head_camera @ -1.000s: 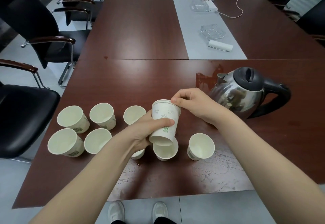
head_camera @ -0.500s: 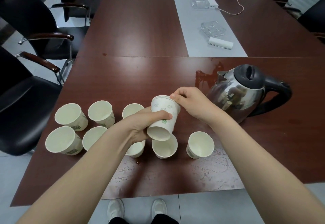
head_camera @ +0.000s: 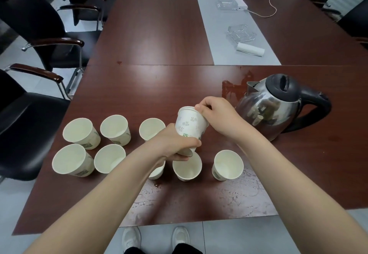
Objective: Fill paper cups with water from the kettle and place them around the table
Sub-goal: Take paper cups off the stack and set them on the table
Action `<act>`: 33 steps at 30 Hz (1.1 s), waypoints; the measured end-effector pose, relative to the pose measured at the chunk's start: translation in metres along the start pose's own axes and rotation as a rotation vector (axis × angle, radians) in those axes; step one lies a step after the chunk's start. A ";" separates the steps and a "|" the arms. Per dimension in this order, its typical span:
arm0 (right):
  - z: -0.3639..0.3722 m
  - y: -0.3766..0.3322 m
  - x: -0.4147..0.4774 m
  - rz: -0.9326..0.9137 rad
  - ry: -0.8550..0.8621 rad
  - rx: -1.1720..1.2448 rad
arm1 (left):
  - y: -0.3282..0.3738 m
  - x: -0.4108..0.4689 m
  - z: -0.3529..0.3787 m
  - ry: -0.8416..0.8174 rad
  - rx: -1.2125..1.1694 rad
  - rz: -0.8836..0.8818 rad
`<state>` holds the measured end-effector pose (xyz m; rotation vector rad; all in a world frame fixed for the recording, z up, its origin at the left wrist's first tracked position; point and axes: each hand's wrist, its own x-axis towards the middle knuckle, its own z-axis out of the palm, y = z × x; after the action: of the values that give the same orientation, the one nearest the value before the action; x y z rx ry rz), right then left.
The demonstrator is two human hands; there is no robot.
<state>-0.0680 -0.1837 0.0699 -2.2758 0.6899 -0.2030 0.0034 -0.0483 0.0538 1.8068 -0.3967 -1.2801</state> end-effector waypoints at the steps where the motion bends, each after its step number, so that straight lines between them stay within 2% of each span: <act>1: 0.001 -0.001 0.000 0.007 0.003 -0.011 | 0.000 0.001 0.000 0.006 0.009 0.002; 5: 0.003 0.000 0.000 0.032 -0.004 -0.050 | -0.001 0.003 0.001 -0.001 0.022 -0.016; 15: -0.003 0.008 -0.003 0.021 -0.049 -0.012 | 0.004 -0.005 -0.002 -0.169 -0.113 -0.103; 22: 0.001 0.010 -0.001 0.041 -0.029 -0.045 | 0.003 0.002 -0.002 -0.010 0.108 0.015; 27: -0.004 0.011 0.002 0.009 -0.029 0.028 | 0.008 -0.004 -0.006 -0.171 -0.092 -0.085; 29: -0.003 0.013 0.002 0.015 -0.030 0.071 | 0.008 -0.004 -0.008 -0.195 -0.111 -0.073; 33: 0.002 0.016 0.001 0.056 -0.019 0.084 | 0.003 0.004 -0.005 -0.053 0.113 0.070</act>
<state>-0.0730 -0.1920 0.0573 -2.1735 0.7213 -0.1805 0.0102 -0.0498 0.0544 1.8394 -0.5666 -1.2809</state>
